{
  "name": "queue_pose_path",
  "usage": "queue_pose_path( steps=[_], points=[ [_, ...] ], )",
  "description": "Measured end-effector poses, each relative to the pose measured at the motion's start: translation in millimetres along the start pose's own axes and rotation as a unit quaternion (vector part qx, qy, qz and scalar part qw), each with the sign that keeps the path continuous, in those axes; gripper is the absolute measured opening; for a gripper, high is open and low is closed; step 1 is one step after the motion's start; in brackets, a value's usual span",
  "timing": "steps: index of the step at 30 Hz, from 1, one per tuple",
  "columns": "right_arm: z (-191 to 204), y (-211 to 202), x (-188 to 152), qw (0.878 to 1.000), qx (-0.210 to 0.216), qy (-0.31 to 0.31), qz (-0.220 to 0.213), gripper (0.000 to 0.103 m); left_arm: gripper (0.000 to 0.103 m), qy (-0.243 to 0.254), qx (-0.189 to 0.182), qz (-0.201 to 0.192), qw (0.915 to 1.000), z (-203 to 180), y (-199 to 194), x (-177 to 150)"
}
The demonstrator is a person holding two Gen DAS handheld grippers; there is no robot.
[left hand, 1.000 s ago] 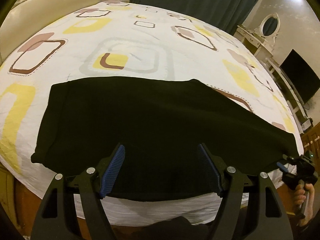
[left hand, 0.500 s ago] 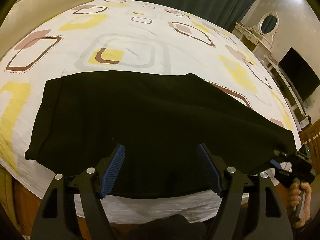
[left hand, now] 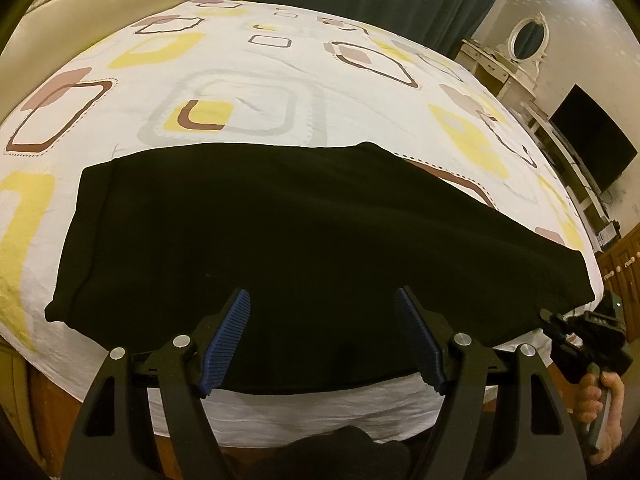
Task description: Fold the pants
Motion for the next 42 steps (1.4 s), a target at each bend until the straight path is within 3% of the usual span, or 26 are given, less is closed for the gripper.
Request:
queue_pose_path(
  steps=[6,9,14,20,23,25,28,31,35,41,42],
  points=[
    [-10,8,-1,1.000,-0.022,-0.018,0.003,0.006,0.074,0.016,0.003,0.003,0.9999,-6,4,-2],
    [-1,10,0,0.998,-0.034,-0.059,0.006,0.006,0.074,0.029,0.011,0.000,0.9995,-9,3,-3],
    [6,5,-3,0.998,-0.012,-0.055,0.027,0.020,0.074,0.014,0.009,0.004,0.9999,-3,6,-2],
    [20,-32,9,0.992,-0.034,-0.121,0.015,0.028,0.074,0.013,0.012,-0.001,0.9998,0,3,-1],
    [26,-81,36,0.982,-0.053,-0.177,-0.031,0.034,0.074,0.005,0.012,0.003,0.9999,5,6,-2],
    [24,-118,63,0.976,-0.061,-0.195,-0.070,0.045,0.074,0.001,0.013,0.006,0.9999,7,7,-2],
    [9,-167,114,0.975,-0.055,-0.184,-0.113,0.058,0.074,-0.004,0.018,0.006,0.9998,11,8,-1],
    [-17,-206,174,0.968,-0.101,-0.168,-0.156,0.060,0.074,-0.005,0.023,0.003,0.9997,14,7,-1],
    [-57,-218,231,0.968,-0.136,-0.127,-0.167,0.060,0.074,-0.007,0.031,-0.001,0.9995,18,5,0],
    [-95,-191,263,0.976,-0.130,-0.097,-0.142,0.060,0.074,-0.001,0.048,-0.004,0.9988,26,4,3],
    [-96,-188,266,0.977,-0.121,-0.101,-0.143,0.064,0.075,-0.002,0.050,-0.005,0.9987,28,4,4]
  ],
)
Point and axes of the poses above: each gripper's, at about its wrist camera, not at the fingertips, and y roughly the way its jaws point, z to its left, x to its top, the point moved 1 cm from there along y, roughly the way its jaws point, and after that the axes turned 4 degrees about -z, right-handed, at the moved point
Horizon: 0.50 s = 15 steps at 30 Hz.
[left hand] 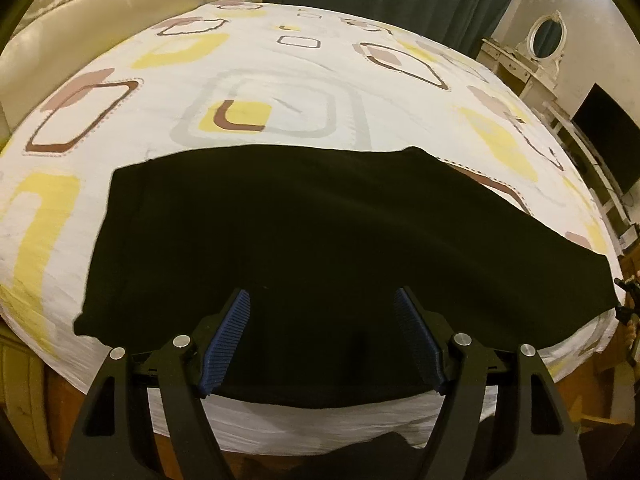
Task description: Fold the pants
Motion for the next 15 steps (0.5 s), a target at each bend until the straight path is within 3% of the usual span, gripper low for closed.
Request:
queue_pose_path(
  steps=[2,7,8,10,11,15],
  points=[
    [2,5,2,1.000,0.022,-0.001,0.002,0.072,0.078,-0.011,0.000,-0.002,0.9999,6,-2,2],
    [25,24,-1,0.997,0.014,-0.052,0.051,0.069,0.078,-0.031,0.002,-0.009,0.9995,16,-6,7],
    [35,30,-5,0.995,0.006,-0.074,0.064,0.064,0.078,-0.033,0.001,-0.010,0.9994,17,-7,8],
    [51,44,-15,0.989,0.011,-0.106,0.106,0.044,0.078,-0.035,0.001,-0.011,0.9993,18,-8,8],
    [60,53,-22,0.984,0.006,-0.122,0.131,0.022,0.078,-0.035,0.000,-0.011,0.9993,18,-8,8],
    [87,55,-21,0.980,-0.068,-0.152,0.105,0.014,0.078,-0.039,0.002,-0.014,0.9992,19,-11,9]
  ],
)
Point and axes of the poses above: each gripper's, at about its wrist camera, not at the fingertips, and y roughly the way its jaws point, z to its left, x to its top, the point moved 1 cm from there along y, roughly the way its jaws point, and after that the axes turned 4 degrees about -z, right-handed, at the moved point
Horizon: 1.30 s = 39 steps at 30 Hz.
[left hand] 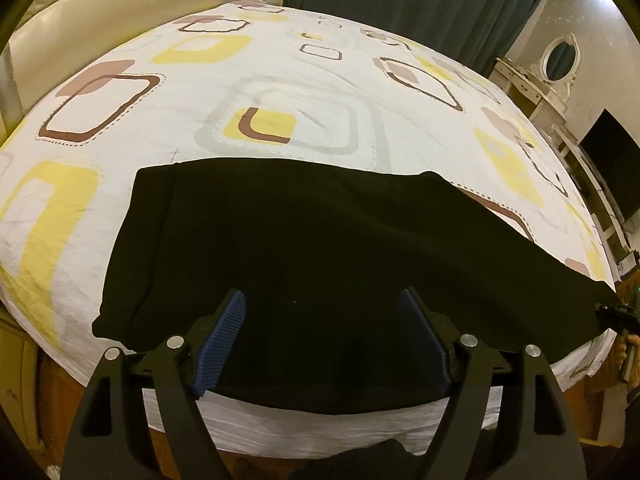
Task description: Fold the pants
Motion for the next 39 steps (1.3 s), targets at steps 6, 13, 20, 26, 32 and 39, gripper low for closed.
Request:
queue_pose_path(
  steps=[6,13,20,26,32,39],
  points=[
    [-6,-24,14,0.998,-0.036,0.035,-0.040,0.013,0.078,-0.012,-0.012,-0.011,0.9998,1,-10,3],
    [26,-61,15,0.997,0.000,0.023,-0.080,0.013,0.078,-0.018,-0.025,-0.007,0.9995,1,-9,4],
    [124,-111,11,0.990,0.045,-0.054,-0.123,0.014,0.078,-0.018,-0.023,-0.010,0.9995,1,-9,4],
    [227,-125,-11,0.978,0.080,-0.136,-0.136,0.014,0.078,-0.036,-0.021,-0.017,0.9990,7,-11,6],
    [316,-89,-51,0.967,0.089,-0.211,-0.113,0.014,0.078,-0.031,-0.003,-0.029,0.9991,10,-13,9],
    [367,-13,-97,0.966,0.077,-0.236,-0.076,0.014,0.078,-0.038,-0.004,-0.030,0.9988,11,-15,10]
  ],
)
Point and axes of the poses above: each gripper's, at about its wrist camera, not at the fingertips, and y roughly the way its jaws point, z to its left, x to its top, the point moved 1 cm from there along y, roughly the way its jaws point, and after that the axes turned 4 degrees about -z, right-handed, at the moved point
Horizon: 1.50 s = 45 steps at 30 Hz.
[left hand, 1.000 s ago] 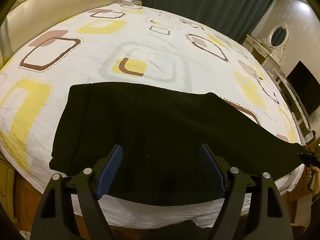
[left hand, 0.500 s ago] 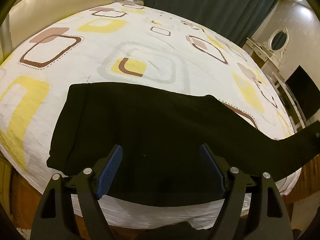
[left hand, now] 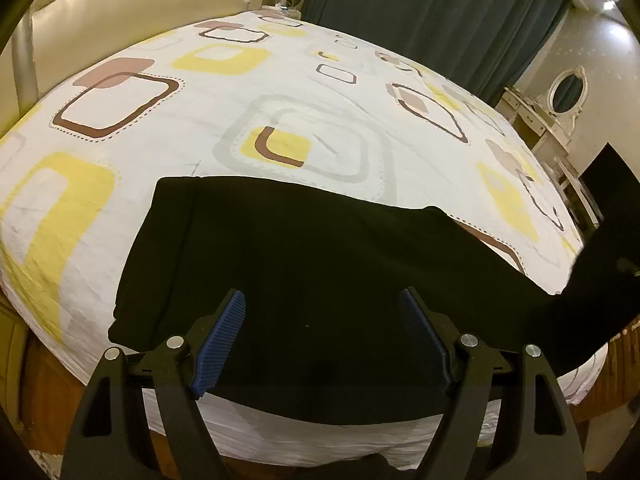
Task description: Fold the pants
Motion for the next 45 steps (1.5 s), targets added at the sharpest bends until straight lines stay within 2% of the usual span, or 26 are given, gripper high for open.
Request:
queue_pose_path(
  steps=[7,16,24,27,36,45],
  points=[
    [38,70,-40,0.998,-0.021,-0.031,0.054,0.014,0.078,0.024,0.006,-0.005,0.9997,-8,-1,-2],
    [69,109,-78,0.990,-0.071,-0.091,0.085,0.014,0.078,0.046,0.008,-0.005,0.9989,-16,2,-3],
    [85,118,-97,0.979,-0.103,-0.147,0.095,0.019,0.078,0.044,0.009,0.000,0.9990,-15,5,-4],
    [89,118,-101,0.980,-0.097,-0.146,0.097,0.026,0.078,0.047,0.011,-0.001,0.9988,-16,5,-4],
    [104,106,-110,0.979,-0.089,-0.156,0.093,0.036,0.078,0.049,0.011,0.002,0.9988,-17,7,-6],
    [115,92,-119,0.983,-0.068,-0.149,0.080,0.040,0.078,0.050,0.011,0.002,0.9987,-18,7,-7]
  ],
)
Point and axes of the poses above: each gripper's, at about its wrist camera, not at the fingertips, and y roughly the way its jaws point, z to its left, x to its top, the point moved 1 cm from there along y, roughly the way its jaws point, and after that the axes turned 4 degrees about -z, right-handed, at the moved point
